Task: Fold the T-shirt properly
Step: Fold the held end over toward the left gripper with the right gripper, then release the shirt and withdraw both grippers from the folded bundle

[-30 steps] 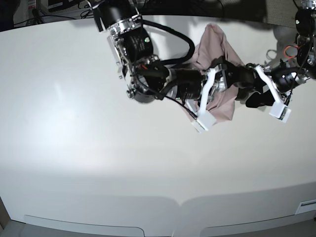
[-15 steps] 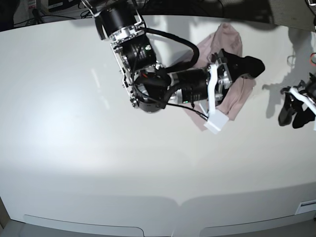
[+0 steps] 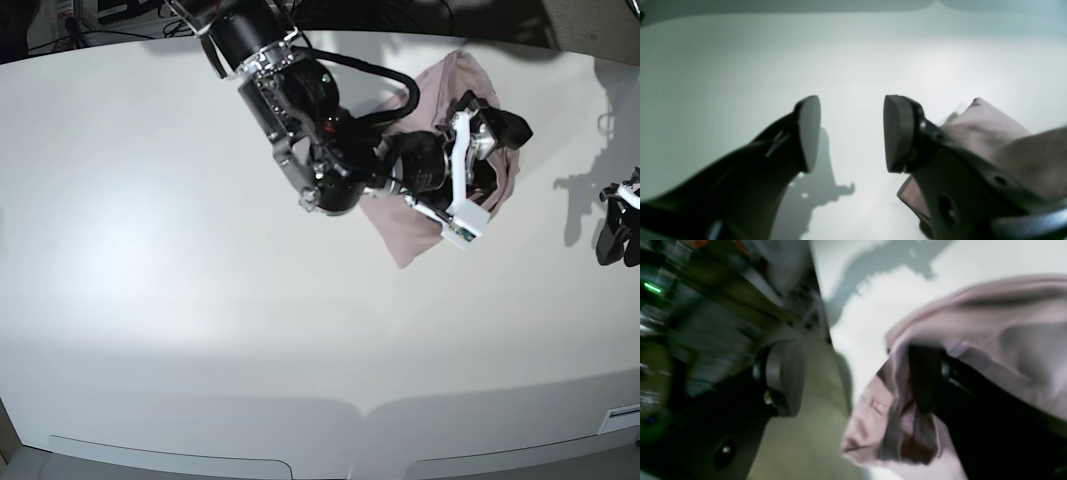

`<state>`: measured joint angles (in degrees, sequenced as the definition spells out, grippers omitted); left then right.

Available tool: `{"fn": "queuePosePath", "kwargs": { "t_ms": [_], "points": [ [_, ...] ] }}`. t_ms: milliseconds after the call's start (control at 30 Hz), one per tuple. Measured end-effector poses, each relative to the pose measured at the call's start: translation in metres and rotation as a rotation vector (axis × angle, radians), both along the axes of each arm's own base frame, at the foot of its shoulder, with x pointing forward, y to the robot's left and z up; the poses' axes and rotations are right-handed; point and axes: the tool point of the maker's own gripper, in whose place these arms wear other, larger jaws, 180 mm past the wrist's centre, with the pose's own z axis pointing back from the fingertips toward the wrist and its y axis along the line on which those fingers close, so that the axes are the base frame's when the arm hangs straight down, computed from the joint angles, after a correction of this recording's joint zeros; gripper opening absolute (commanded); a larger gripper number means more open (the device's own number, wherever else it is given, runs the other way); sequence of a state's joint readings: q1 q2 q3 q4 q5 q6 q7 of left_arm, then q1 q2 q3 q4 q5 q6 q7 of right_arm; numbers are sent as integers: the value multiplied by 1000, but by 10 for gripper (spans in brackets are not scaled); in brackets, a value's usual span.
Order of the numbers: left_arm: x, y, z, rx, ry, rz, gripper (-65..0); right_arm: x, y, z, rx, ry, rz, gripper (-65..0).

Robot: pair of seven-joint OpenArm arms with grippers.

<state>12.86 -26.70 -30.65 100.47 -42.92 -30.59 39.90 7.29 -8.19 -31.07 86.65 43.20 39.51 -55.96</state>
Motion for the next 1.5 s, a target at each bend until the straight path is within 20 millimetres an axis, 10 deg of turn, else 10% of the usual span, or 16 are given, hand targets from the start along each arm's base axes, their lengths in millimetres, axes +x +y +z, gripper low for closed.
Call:
{"fn": "queuePosePath", "kwargs": {
  "t_ms": [433,900,1067,1267,1500],
  "points": [
    [-1,0,-2,2,13,-2,-352,-41,47,-2,-11,-261,92,-175],
    [-1,0,-2,3,14,-2,-352,-8,46,19,37,-355,30,-207],
    [-12,-4,-11,-33,41,-8,-352,42,10,26,-57,-368,-94,-218],
    [-39,-20,-24,-108,81,-73,-361,91,-42,36,-63,-309,-270,-387],
    [-64,-36,-31,-151,108,-149,-371,128,-147,-9,-284,-305,-416,-394]
  ]
}}
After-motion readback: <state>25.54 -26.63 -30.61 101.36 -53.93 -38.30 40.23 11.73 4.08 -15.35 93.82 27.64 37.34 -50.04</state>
